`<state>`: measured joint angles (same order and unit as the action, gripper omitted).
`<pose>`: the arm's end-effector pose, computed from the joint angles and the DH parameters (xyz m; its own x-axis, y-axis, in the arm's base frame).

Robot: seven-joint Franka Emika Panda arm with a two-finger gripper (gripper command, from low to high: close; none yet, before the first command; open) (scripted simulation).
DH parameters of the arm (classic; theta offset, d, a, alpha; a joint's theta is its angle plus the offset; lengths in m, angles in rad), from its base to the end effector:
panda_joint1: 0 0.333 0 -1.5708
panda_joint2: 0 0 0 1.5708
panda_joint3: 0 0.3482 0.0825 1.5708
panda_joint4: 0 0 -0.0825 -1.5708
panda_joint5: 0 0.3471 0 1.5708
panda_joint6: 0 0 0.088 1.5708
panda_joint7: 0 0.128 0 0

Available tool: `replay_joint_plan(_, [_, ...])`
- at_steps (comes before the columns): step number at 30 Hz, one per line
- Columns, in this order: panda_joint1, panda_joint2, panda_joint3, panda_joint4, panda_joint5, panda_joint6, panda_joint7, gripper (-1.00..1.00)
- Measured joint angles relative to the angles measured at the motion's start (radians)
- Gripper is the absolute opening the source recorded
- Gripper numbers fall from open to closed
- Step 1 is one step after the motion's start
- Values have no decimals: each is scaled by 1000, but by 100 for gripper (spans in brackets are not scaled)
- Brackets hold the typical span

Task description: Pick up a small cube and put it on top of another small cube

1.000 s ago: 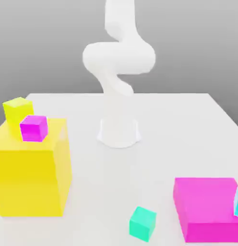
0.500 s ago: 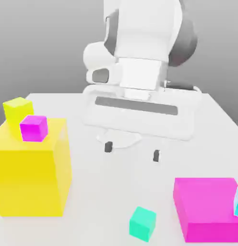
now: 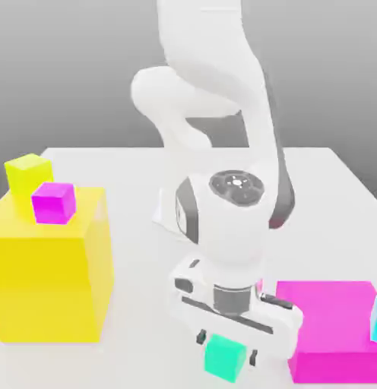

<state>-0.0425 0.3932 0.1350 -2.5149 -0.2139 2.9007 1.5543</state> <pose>0.4534 0.0572 0.1778 0.3019 -0.9534 -0.0007 -0.9534 -0.3019 -0.0013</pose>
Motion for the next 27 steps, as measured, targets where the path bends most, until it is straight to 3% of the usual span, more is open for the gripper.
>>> replay_joint_plan(5, [-3, -4, 3, -1, 1, -2, 0, -100])
replay_joint_plan(10, [-47, -165, 68, -33, 89, -130, -68, -100])
replay_joint_plan(19, [126, -238, 301, 247, 119, -493, -297, -100])
replay_joint_plan(23, [183, -146, 312, 280, 49, -448, -287, -100])
replay_joint_plan(24, [190, -124, 306, 278, 33, -427, -278, 100])
replay_joint_plan(27, [190, -124, 306, 278, 33, -427, -278, 100])
